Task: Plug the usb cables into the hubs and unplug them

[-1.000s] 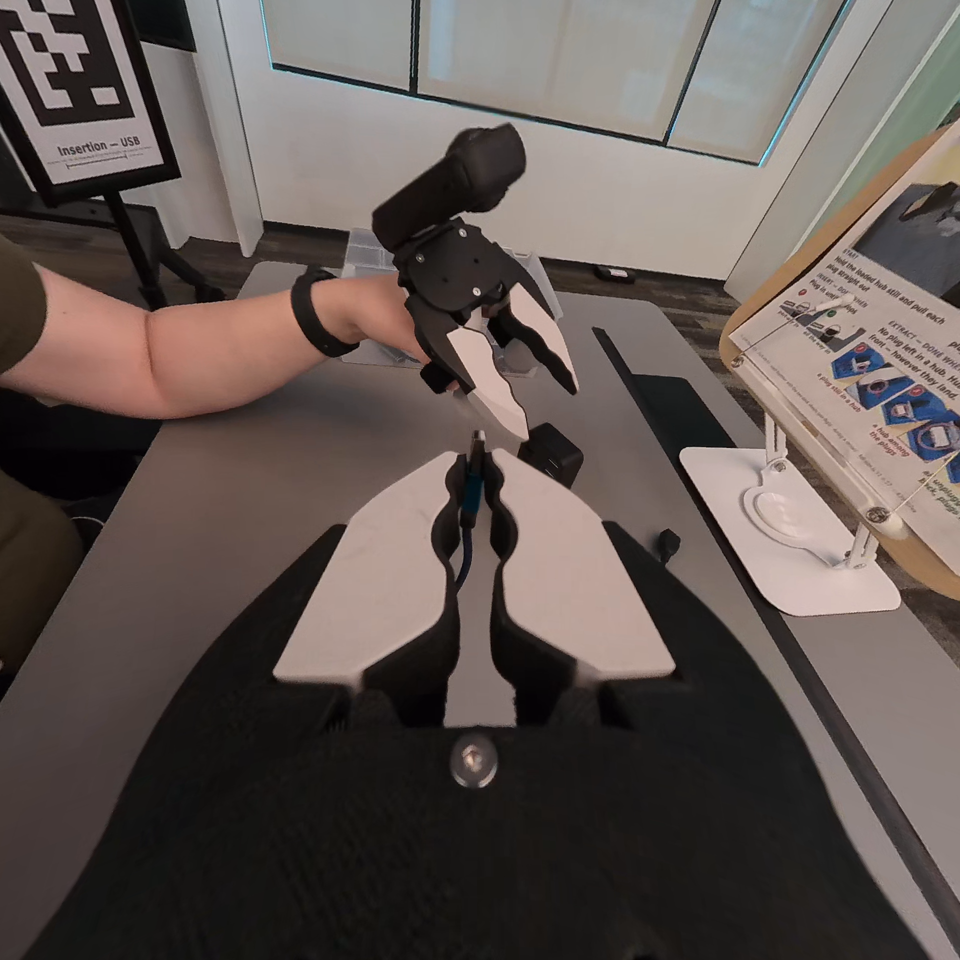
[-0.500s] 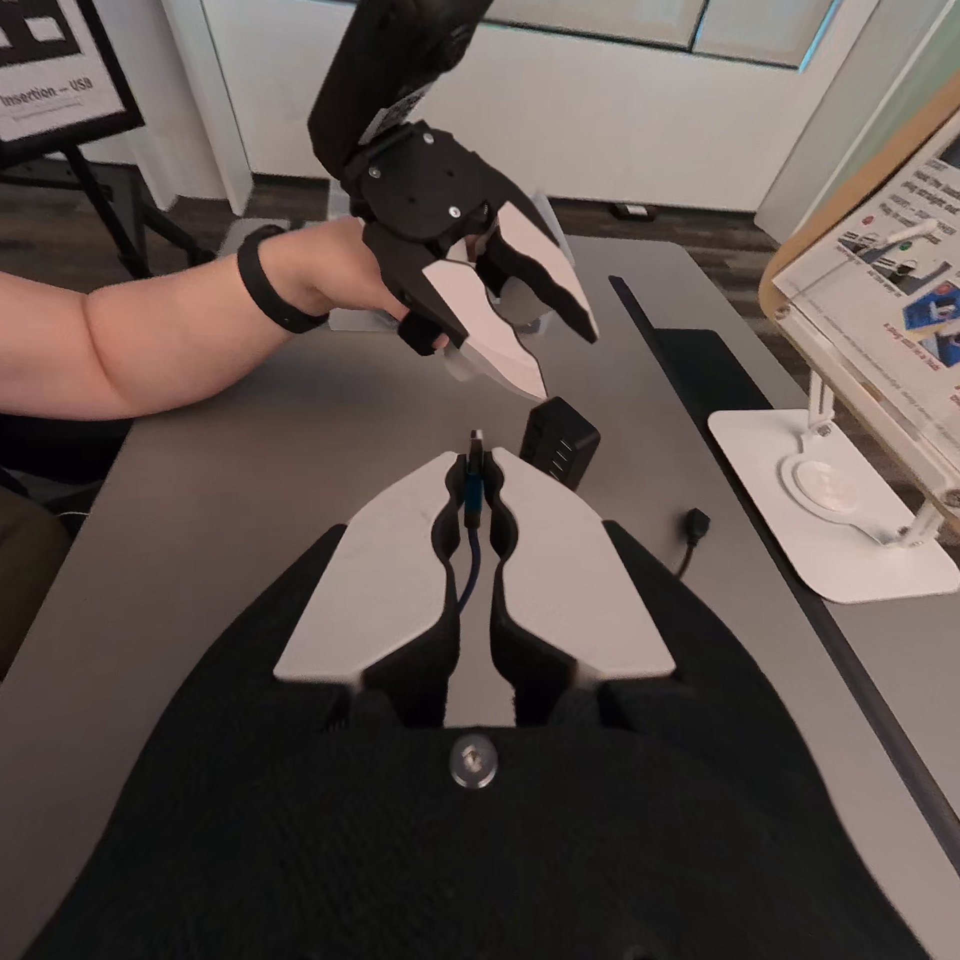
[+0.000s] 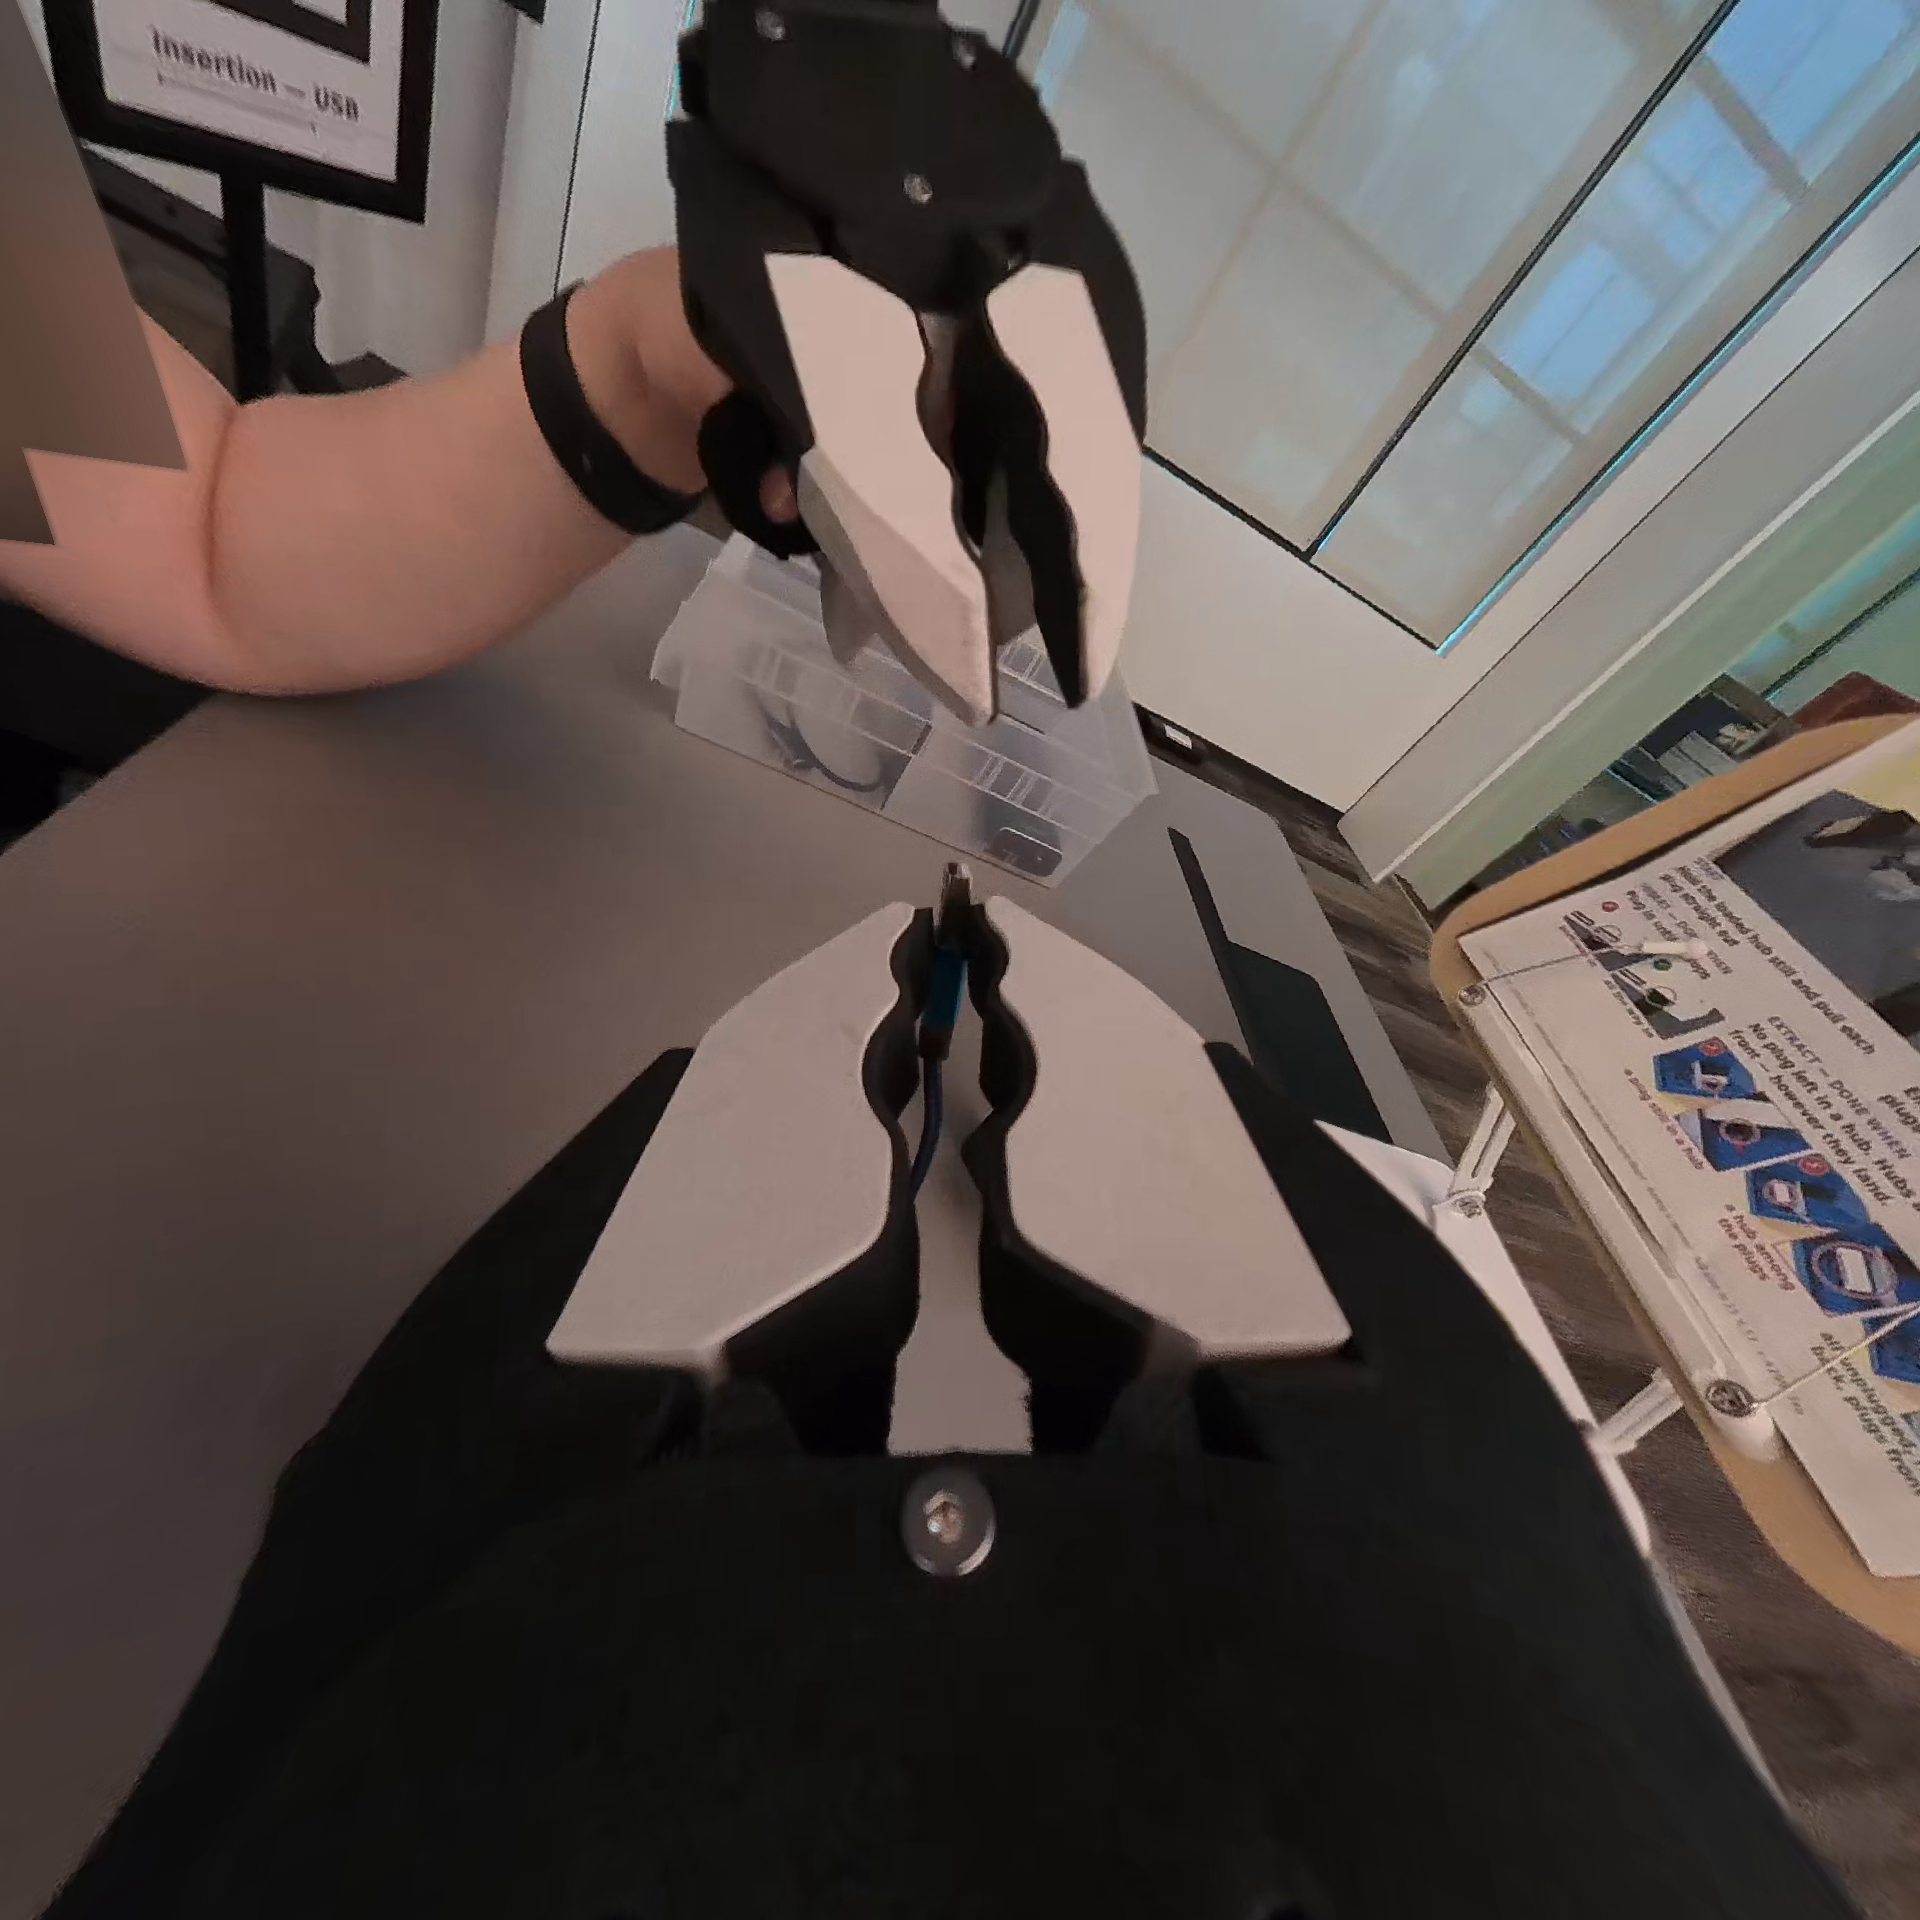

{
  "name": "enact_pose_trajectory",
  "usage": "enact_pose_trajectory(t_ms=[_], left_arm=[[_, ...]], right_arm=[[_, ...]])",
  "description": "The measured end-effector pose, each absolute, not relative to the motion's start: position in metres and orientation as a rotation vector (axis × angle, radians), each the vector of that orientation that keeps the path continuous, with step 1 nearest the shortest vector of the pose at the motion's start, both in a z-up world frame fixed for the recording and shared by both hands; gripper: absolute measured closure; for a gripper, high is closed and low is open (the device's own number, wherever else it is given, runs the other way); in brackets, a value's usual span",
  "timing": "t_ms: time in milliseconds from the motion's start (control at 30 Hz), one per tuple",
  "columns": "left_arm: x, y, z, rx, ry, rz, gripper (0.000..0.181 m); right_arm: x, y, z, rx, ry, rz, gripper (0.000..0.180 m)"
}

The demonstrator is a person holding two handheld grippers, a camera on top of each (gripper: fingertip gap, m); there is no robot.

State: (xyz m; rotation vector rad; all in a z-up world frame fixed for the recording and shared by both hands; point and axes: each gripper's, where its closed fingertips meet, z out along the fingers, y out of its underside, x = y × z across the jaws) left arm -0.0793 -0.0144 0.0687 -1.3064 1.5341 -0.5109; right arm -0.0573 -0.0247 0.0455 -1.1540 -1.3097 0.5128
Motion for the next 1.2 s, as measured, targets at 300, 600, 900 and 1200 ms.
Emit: enact_pose_trajectory(t_ms=[300,600,900,1200], left_arm=[[-0.075,-0.028,0.042,-1.244,1.721,-0.359,0.167],[-0.069,-0.042,0.039,-1.211,1.766,-0.445,0.174],[-0.067,-0.040,0.030,-1.188,1.813,-0.386,0.177],[-0.071,-0.035,0.031,-1.212,1.809,-0.353,0.178]], right_arm=[[-0.076,-0.035,0.043,-1.144,-1.380,0.416,0.173],[-0.076,-0.038,0.040,-1.140,-1.421,0.363,0.173],[-0.076,-0.038,0.033,-1.151,-1.455,0.342,0.173],[-0.072,-0.026,0.015,-1.210,-1.436,0.423,0.163]])
